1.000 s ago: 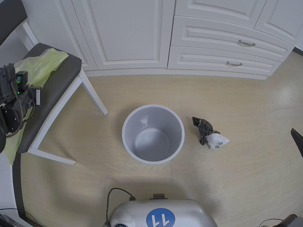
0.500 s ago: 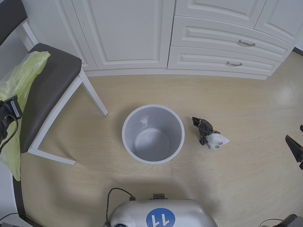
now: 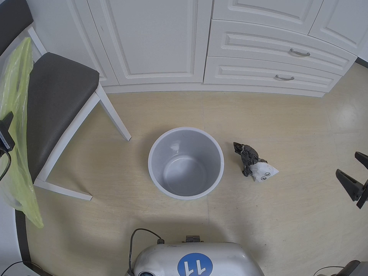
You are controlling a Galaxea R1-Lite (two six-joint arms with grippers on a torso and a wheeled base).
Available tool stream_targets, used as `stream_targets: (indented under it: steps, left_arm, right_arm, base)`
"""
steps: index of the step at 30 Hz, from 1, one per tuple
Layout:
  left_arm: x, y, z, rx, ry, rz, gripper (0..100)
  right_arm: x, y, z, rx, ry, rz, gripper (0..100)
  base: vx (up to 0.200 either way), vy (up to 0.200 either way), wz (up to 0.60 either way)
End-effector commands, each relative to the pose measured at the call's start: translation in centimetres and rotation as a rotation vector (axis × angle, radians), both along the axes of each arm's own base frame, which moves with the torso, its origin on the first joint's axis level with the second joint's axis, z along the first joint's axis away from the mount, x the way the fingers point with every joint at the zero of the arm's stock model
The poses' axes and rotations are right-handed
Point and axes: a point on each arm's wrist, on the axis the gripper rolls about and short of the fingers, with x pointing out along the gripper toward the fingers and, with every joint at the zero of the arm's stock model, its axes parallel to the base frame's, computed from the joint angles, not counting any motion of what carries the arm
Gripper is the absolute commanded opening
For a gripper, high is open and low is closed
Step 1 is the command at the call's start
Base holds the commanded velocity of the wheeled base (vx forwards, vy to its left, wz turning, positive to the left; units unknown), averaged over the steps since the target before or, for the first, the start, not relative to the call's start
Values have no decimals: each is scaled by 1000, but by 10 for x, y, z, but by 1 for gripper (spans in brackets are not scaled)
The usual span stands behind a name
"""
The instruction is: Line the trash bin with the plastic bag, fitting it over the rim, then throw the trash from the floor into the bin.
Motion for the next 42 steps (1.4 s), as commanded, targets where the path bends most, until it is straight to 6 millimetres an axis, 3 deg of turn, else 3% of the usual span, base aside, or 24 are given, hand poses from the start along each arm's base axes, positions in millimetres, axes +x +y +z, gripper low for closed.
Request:
stream_targets:
  steps: [1, 5, 11, 17, 20, 33, 39, 42]
  left_arm:
    - [-5, -5, 10, -20, -55, -70, 0]
    - [-6, -9, 16, -20, -80, -149, 0]
    - [-13, -21, 32, -42, -146, -285, 0]
    - [-61, -30, 46, -84, -283, -550, 0]
    - [-72, -28, 47, -89, -315, -590, 0]
    - [-65, -34, 40, -100, -276, -691, 0]
    - [-46, -50, 35, -159, -183, -758, 0]
    - [-38, -58, 33, -196, -146, -786, 0]
  right_arm:
    - [40, 26, -2, -28, 107, 117, 100]
    - [56, 45, 2, -12, 63, 125, 100]
    - [54, 72, 9, 84, 7, 218, 100]
    - [49, 109, 7, 120, 43, 405, 100]
    - [46, 119, 4, 165, 58, 452, 100]
    - [23, 141, 6, 275, 88, 622, 100]
    - [23, 187, -16, 320, 151, 635, 100]
    - [28, 211, -28, 371, 111, 543, 100]
  base:
    - [0, 0, 0]
    - [0, 0, 0]
    - [0, 0, 0]
    - [0, 0, 0]
    - [0, 0, 0]
    - [0, 0, 0]
    - [0, 0, 0]
    - [0, 0, 0]
